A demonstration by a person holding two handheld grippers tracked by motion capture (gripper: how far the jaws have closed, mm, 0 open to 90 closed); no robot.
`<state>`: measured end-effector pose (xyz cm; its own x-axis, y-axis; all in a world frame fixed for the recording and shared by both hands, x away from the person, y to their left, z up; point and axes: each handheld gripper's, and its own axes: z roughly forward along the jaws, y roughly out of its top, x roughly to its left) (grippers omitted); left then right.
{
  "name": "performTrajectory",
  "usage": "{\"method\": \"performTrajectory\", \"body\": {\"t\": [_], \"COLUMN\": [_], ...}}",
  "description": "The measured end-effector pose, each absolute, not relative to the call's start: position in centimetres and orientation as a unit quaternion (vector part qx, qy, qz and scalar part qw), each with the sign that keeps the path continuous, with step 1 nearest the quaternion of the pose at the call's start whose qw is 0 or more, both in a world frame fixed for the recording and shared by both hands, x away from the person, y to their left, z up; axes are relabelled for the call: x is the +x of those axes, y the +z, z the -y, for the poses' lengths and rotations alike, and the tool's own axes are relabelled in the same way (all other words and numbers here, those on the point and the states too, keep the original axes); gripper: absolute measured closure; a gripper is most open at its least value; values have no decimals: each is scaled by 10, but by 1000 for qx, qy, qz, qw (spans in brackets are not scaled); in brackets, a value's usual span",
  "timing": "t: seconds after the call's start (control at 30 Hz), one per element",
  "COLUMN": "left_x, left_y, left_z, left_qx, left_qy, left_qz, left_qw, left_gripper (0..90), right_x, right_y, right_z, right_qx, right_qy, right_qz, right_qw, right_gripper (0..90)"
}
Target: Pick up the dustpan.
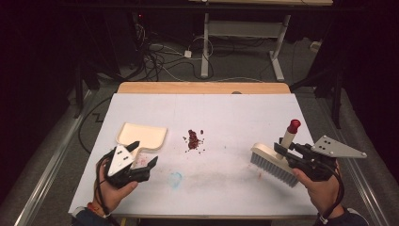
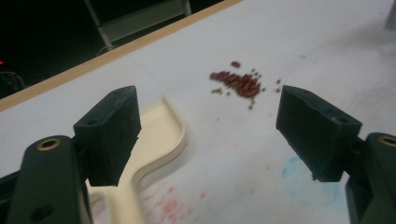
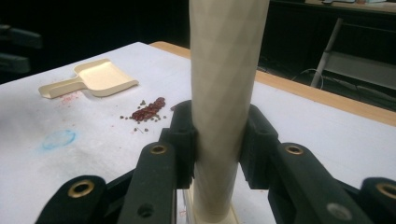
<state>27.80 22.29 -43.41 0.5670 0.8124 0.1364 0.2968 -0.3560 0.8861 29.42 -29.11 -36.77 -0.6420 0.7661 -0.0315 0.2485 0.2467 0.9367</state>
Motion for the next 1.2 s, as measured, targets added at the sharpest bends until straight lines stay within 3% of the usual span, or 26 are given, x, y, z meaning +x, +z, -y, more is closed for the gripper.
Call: {"method": "performTrajectory", "body": {"t": [0.2,0.47,0.6,0.9,1.03,1.2], "left_x": [269,263,270,303,330,349], "left_y": [-445,-445,-445,-465,-473,-481], "left_z": [-243,-256,-266,-260,-252,-248], "left_qx": [781,776,771,778,781,785], "left_qy": [282,276,243,190,168,140], "left_qz": [-393,-420,-468,-512,-530,-537], "left_qw": [395,381,358,309,286,276], "left_gripper": [233,220,220,225,263,395], "right_x": [295,295,294,294,294,296], "right_y": [-368,-366,-366,-368,-369,-370], "right_z": [290,284,282,282,280,281], "right_qx": [341,329,326,327,327,319], "right_qy": [514,513,513,506,504,508], "right_qz": [-747,-752,-753,-757,-760,-762], "right_qw": [248,252,251,251,248,243], "right_gripper": [702,702,702,702,702,702]}}
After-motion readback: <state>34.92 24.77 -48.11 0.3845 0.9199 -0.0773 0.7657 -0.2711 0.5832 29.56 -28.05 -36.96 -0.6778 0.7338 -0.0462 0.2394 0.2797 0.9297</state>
